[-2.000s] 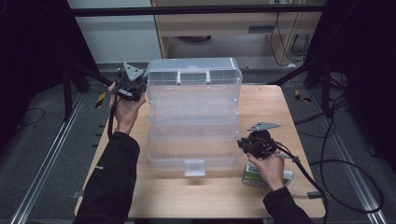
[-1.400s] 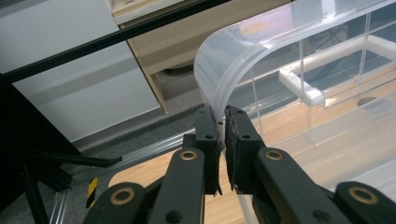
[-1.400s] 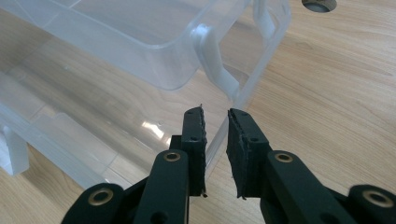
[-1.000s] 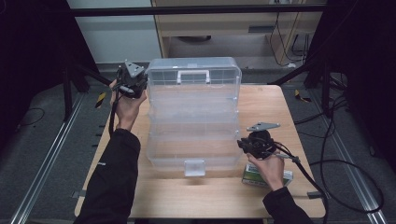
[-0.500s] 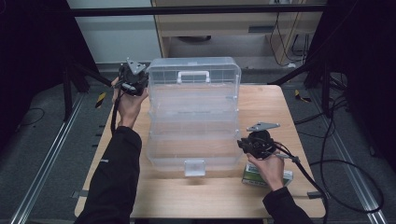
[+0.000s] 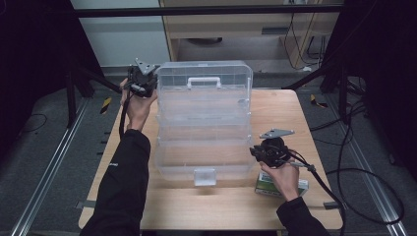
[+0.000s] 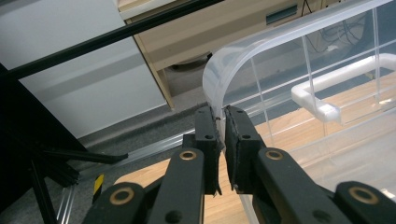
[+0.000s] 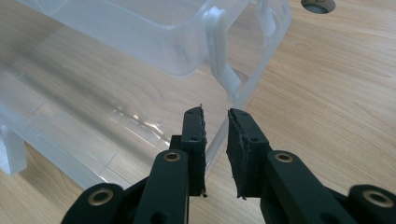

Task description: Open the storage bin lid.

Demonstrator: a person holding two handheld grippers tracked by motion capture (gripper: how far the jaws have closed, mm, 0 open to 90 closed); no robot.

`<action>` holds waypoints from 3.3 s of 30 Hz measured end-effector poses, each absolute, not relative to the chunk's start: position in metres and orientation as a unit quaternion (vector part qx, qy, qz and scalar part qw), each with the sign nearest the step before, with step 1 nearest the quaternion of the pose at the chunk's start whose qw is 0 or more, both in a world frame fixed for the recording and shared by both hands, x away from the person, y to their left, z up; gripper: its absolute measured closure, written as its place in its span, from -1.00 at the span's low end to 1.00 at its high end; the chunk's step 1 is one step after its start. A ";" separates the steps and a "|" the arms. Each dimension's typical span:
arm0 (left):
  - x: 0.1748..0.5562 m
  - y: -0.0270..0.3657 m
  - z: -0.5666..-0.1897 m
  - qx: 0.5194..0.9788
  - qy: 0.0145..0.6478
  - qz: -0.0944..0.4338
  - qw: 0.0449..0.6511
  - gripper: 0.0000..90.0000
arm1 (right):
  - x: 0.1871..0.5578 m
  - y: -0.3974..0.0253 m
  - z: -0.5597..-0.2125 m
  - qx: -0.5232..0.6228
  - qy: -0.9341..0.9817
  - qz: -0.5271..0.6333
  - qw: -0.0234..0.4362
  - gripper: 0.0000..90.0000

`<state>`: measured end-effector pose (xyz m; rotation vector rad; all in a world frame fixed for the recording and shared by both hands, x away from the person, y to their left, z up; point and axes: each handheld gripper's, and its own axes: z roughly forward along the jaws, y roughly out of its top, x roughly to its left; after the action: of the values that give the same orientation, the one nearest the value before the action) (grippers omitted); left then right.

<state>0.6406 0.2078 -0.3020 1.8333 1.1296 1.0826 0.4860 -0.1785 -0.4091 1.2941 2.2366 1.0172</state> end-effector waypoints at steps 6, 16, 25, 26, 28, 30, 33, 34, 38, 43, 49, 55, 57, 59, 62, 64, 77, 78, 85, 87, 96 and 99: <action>0.647 0.210 -0.303 0.709 0.443 0.410 0.364 0.88 | 0.486 -0.179 -0.409 0.457 0.792 0.362 0.182 0.71; 0.650 0.208 -0.304 0.711 0.445 0.412 0.357 0.88 | 0.486 -0.179 -0.409 0.457 0.792 0.361 0.182 0.71; 0.657 0.206 -0.305 0.713 0.448 0.409 0.352 0.88 | 0.486 -0.178 -0.409 0.456 0.792 0.361 0.184 0.71; 0.658 0.206 -0.305 0.713 0.448 0.408 0.353 0.88 | 0.486 -0.178 -0.410 0.455 0.793 0.361 0.185 0.71; 0.659 0.206 -0.306 0.713 0.449 0.408 0.352 0.88 | 0.486 -0.178 -0.410 0.456 0.792 0.361 0.185 0.71; 0.659 0.207 -0.306 0.712 0.450 0.406 0.353 0.88 | 0.486 -0.178 -0.410 0.455 0.792 0.361 0.185 0.71; 0.660 0.207 -0.306 0.712 0.451 0.405 0.354 0.88 | 0.486 -0.178 -0.410 0.455 0.792 0.361 0.185 0.71; 0.660 0.207 -0.306 0.711 0.453 0.405 0.355 0.88 | 0.486 -0.178 -0.410 0.455 0.792 0.361 0.185 0.71; 0.662 0.206 -0.307 0.711 0.453 0.404 0.354 0.88 | 0.486 -0.178 -0.410 0.455 0.792 0.362 0.185 0.71; 0.667 0.206 -0.308 0.712 0.456 0.401 0.352 0.88 | 0.485 -0.178 -0.410 0.455 0.792 0.362 0.185 0.71; 0.671 0.206 -0.310 0.712 0.459 0.399 0.350 0.88 | 0.485 -0.178 -0.410 0.455 0.792 0.362 0.185 0.71; 0.674 0.206 -0.312 0.709 0.464 0.397 0.353 0.89 | 0.485 -0.178 -0.410 0.456 0.792 0.362 0.185 0.71; 0.676 0.206 -0.313 0.709 0.464 0.398 0.352 0.89 | 0.485 -0.178 -0.410 0.455 0.793 0.361 0.186 0.71; 0.676 0.206 -0.314 0.709 0.464 0.398 0.351 0.89 | 0.485 -0.178 -0.410 0.454 0.793 0.361 0.187 0.71; 0.678 0.206 -0.315 0.708 0.467 0.397 0.351 0.89 | 0.485 -0.178 -0.410 0.453 0.793 0.360 0.187 0.71; 0.679 0.207 -0.316 0.709 0.467 0.398 0.347 0.89 | 0.485 -0.177 -0.410 0.454 0.793 0.361 0.188 0.71; 0.692 0.215 -0.331 0.718 0.490 0.380 0.316 0.87 | 0.485 -0.176 -0.410 0.449 0.795 0.358 0.195 0.73; 0.692 0.215 -0.331 0.718 0.490 0.380 0.316 0.86 | 0.485 -0.176 -0.410 0.449 0.795 0.358 0.195 0.73; 0.694 0.221 -0.333 0.719 0.492 0.367 0.327 0.91 | 0.484 -0.176 -0.410 0.450 0.795 0.358 0.194 0.75; 0.693 0.220 -0.331 0.715 0.489 0.372 0.334 0.88 | 0.484 -0.176 -0.410 0.450 0.795 0.357 0.194 0.74; 0.679 0.227 -0.314 0.708 0.479 0.378 0.357 0.81 | 0.483 -0.175 -0.410 0.451 0.796 0.356 0.193 0.75; 0.670 0.229 -0.305 0.710 0.463 0.374 0.377 0.77 | 0.483 -0.175 -0.409 0.450 0.796 0.355 0.193 0.75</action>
<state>0.6704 0.2285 -0.3045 1.8157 1.1826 0.9554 0.4830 -0.1751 -0.4095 1.2633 2.2332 0.9967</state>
